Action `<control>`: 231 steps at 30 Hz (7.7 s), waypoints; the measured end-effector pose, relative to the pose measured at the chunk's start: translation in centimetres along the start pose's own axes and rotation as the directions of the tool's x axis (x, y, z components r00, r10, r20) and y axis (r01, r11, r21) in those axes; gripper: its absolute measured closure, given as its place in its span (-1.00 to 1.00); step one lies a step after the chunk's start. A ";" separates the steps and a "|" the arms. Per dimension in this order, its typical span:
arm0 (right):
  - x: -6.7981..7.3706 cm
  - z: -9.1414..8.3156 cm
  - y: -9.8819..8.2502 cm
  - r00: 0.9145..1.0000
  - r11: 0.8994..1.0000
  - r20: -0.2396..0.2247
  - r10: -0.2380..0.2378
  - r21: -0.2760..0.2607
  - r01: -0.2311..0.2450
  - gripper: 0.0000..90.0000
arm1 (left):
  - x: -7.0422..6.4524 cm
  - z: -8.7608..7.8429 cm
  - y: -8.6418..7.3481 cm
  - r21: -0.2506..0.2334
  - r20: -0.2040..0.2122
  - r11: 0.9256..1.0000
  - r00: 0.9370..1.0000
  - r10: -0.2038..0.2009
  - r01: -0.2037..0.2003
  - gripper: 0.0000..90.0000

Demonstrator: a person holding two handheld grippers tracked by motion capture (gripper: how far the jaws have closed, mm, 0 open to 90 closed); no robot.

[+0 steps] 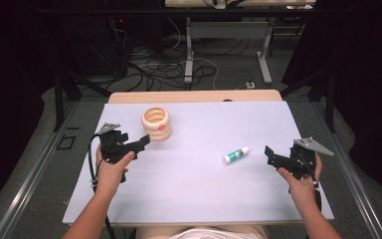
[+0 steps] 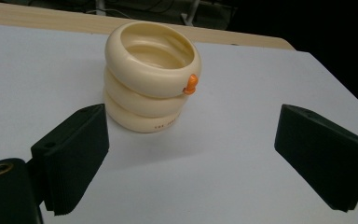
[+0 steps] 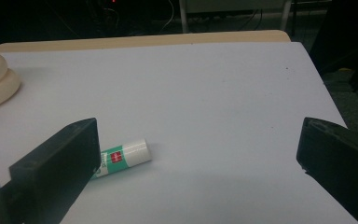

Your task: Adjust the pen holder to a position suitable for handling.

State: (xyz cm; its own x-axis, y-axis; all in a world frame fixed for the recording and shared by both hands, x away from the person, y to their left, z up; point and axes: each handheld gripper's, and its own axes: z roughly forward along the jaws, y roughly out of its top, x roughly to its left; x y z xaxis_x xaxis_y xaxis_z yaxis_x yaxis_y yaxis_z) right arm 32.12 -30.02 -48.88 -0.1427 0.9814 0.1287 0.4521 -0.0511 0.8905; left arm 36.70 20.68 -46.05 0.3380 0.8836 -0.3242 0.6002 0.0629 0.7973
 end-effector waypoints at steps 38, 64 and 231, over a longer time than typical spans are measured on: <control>-0.1 0.4 -0.3 0.999 1.000 -0.022 0.023 0.007 -0.023 -1.00 | 2.6 4.0 6.6 0.079 0.008 0.963 0.965 -0.261 0.259 -0.56; 0.0 0.6 -0.5 0.999 0.999 -0.038 0.018 0.044 -0.016 -0.99 | 4.6 7.4 6.5 0.138 -0.016 0.916 0.926 -0.378 0.376 -0.54; 0.0 0.5 -0.5 0.998 0.998 -0.050 0.032 0.059 -0.029 -0.93 | -6.5 8.7 0.9 0.546 0.119 0.824 0.960 -0.252 0.149 0.49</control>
State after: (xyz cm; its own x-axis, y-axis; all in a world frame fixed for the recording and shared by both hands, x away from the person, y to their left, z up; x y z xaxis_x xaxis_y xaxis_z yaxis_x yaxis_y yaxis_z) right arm 32.34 -29.87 -49.58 -0.1719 0.9688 0.1787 0.5076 -0.0684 0.8589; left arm 41.36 10.93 -47.67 0.2593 0.7774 -0.5731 0.9411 -0.0701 0.3306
